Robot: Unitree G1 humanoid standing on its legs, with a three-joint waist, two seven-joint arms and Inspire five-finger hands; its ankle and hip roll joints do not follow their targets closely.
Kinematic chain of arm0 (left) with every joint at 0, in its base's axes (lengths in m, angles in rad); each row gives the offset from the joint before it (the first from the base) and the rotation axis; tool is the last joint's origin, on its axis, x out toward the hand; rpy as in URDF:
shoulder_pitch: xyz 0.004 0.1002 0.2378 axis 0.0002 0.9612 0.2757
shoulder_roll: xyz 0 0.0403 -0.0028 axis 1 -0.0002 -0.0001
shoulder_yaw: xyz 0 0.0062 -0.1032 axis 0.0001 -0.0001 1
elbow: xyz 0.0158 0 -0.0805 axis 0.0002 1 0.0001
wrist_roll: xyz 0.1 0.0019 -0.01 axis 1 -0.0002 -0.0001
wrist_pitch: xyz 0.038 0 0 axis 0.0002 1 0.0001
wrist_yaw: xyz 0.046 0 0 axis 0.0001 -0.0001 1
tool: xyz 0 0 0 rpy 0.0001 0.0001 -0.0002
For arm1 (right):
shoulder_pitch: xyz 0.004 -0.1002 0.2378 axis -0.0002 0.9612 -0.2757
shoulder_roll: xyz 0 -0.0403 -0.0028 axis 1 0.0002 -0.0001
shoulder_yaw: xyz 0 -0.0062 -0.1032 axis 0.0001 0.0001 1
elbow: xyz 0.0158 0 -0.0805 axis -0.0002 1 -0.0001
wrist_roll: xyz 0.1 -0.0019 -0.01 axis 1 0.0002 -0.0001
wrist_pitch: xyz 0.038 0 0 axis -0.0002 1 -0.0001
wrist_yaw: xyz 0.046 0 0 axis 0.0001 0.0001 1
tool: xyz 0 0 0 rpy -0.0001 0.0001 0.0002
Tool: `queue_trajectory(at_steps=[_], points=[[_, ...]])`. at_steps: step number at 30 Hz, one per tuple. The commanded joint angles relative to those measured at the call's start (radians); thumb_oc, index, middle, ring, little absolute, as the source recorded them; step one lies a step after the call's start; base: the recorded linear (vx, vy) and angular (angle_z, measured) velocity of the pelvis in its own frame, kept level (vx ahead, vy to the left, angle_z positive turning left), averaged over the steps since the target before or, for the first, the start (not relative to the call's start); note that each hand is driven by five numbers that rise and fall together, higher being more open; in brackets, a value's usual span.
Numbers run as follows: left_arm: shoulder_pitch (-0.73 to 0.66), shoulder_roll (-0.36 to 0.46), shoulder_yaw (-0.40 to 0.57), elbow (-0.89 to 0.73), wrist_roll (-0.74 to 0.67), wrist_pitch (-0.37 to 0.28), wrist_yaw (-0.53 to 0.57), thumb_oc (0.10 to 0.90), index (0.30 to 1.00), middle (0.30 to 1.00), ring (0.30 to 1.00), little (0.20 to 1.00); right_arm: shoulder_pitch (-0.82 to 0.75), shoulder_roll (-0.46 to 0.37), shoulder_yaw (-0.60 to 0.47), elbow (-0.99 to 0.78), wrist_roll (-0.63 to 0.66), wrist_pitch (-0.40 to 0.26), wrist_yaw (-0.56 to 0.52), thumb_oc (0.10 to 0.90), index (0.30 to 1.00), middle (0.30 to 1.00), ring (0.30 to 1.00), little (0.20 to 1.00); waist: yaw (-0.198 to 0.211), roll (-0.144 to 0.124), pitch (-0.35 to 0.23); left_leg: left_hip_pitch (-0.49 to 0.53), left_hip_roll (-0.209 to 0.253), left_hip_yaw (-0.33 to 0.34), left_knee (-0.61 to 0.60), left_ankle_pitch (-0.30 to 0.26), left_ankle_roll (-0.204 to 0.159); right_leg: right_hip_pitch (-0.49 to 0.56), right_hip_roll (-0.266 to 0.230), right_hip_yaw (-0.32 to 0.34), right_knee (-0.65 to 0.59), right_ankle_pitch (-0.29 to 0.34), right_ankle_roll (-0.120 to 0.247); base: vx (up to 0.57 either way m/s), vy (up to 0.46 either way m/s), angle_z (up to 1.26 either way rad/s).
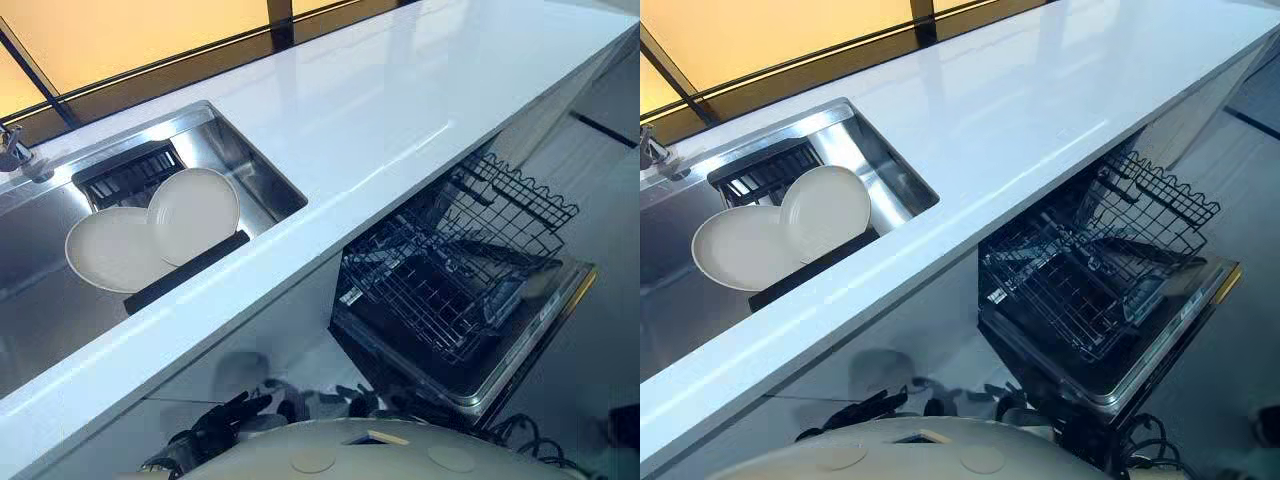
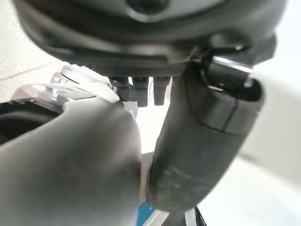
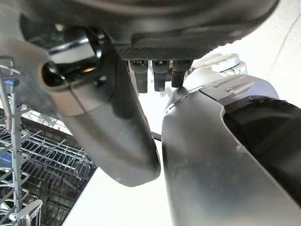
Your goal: Pick up plates and place into dishwasher.
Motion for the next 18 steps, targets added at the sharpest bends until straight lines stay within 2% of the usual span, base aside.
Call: queue_trajectory(at_steps=[1,10,15,18], points=[[-0.038,-0.044,-0.038,0.066,0.023,-0.023,-0.04,0.8,0.9,0.9,0.9,0.9,-0.024,0.051,0.006,0.043,-0.016,0.017,0.032,0.8,0.9,0.9,0.9,0.9,0.019,0.025,-0.006,-0.013,-0.048,0.081,0.025,-0.097,0.011,-0.033,0.03,-0.01,0.105,-0.132,0.034,0.04,-0.478,0.76],[-0.037,-0.044,-0.036,0.062,0.012,-0.028,-0.066,0.8,0.9,0.9,0.9,0.9,-0.024,0.05,0.004,0.045,-0.014,0.015,0.035,0.8,0.9,0.9,0.9,0.9,0.021,0.025,-0.006,-0.018,-0.048,0.08,0.027,-0.096,0.011,-0.036,0.03,-0.01,0.106,-0.132,0.033,0.0,0.0,0.0],[-0.039,-0.04,-0.044,0.053,0.033,-0.073,-0.084,0.8,0.9,0.9,0.9,0.9,-0.026,0.048,0.006,0.043,-0.018,0.018,0.033,0.8,0.9,0.9,0.9,0.9,0.019,0.027,-0.007,-0.018,-0.047,0.08,0.025,-0.094,0.011,-0.038,0.031,-0.008,0.108,-0.132,0.034,0.0,0.0,0.0],[-0.042,-0.037,-0.069,0.036,0.12,-0.167,-0.068,0.8,0.9,0.9,0.9,0.9,-0.029,0.042,0.01,0.038,-0.023,0.023,0.033,0.8,0.9,0.9,0.9,0.9,0.017,0.03,-0.005,-0.02,-0.047,0.079,0.027,-0.094,0.01,-0.041,0.03,-0.007,0.111,-0.134,0.035,0.0,0.0,0.0]])
